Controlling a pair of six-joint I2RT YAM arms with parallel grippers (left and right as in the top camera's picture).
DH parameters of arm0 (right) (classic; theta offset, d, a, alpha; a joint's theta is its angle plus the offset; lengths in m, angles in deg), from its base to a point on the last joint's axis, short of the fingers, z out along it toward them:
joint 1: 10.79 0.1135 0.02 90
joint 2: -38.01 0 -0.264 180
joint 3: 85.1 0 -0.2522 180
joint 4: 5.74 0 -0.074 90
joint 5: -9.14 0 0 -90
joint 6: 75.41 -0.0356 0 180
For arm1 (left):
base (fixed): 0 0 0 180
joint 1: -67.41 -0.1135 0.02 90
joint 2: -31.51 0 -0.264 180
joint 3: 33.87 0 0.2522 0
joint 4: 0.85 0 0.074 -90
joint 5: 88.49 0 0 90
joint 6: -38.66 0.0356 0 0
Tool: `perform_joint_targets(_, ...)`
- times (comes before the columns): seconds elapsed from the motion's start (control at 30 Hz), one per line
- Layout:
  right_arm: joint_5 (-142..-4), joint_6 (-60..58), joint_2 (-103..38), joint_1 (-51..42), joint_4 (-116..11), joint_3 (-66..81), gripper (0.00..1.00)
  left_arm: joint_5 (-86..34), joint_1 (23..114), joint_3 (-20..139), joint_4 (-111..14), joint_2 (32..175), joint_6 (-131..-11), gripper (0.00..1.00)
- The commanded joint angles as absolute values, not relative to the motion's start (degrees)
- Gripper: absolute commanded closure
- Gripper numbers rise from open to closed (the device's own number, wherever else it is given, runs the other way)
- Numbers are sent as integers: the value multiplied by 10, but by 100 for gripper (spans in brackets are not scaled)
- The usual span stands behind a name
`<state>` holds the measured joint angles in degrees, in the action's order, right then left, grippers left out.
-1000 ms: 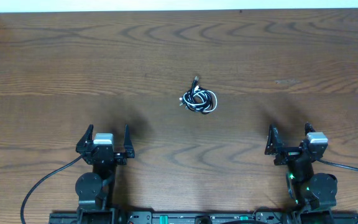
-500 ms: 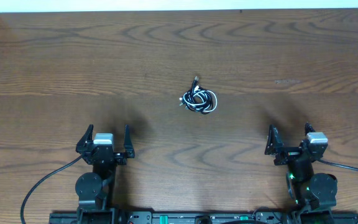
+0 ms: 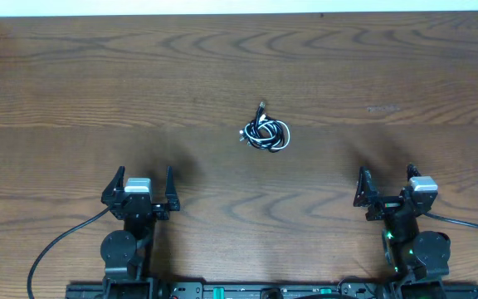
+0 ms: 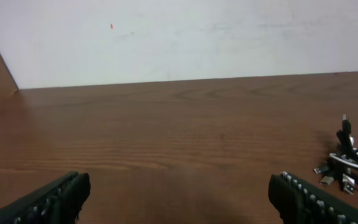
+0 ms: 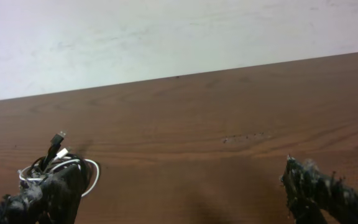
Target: Untangle cables
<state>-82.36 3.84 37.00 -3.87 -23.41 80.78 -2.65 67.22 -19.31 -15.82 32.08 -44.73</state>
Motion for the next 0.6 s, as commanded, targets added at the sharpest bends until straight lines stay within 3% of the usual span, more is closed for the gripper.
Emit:
perform_joint_targets(0.0, -822, 32, 371, -44, -225, 808, 1, -38, 675, -199, -183, 318, -467, 4)
perform_joint_targets(0.57, -860, 33, 370, -44, -163, 808, 1, -38, 675, -138, -187, 452, -488, 4)
